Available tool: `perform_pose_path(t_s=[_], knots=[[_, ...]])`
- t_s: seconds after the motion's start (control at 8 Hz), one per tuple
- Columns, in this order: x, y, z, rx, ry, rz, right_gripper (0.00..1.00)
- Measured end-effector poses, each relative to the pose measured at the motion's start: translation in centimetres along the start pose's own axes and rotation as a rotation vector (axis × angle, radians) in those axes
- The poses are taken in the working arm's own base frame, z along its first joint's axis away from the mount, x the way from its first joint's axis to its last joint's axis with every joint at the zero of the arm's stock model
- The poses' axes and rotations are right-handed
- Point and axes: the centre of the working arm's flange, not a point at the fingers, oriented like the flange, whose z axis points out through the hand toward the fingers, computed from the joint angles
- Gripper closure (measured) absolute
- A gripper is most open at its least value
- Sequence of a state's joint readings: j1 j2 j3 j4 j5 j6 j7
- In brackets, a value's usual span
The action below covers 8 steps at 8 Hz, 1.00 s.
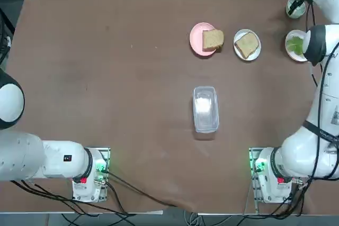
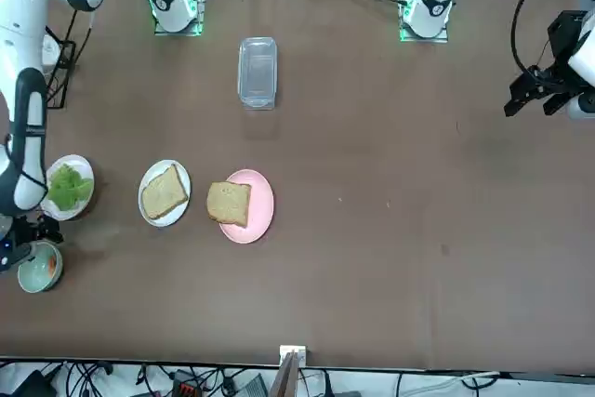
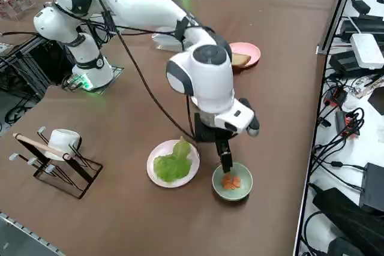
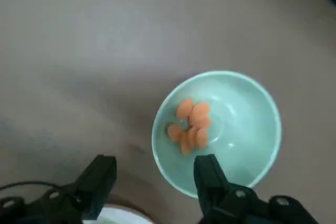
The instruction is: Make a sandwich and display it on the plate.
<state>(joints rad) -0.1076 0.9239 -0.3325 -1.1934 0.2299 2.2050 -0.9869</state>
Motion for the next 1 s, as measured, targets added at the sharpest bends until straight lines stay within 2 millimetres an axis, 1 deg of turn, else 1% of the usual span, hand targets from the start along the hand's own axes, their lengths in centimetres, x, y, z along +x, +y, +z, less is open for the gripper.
perform_pose_path(t_s=[0.25,0.5,0.75,0.88,1.0], knots=[[-0.1,-0.1,2.5,-0.026,0.0,-0.005,0.16],[-0.3,-0.2,4.0,-0.034,-0.005,-0.009,0.29],[-0.3,-0.2,4.2,-0.036,-0.005,-0.009,0.69],[0.0,-0.1,3.7,-0.048,0.005,-0.01,0.88],[0.2,0.1,3.1,-0.051,0.007,-0.011,0.94]])
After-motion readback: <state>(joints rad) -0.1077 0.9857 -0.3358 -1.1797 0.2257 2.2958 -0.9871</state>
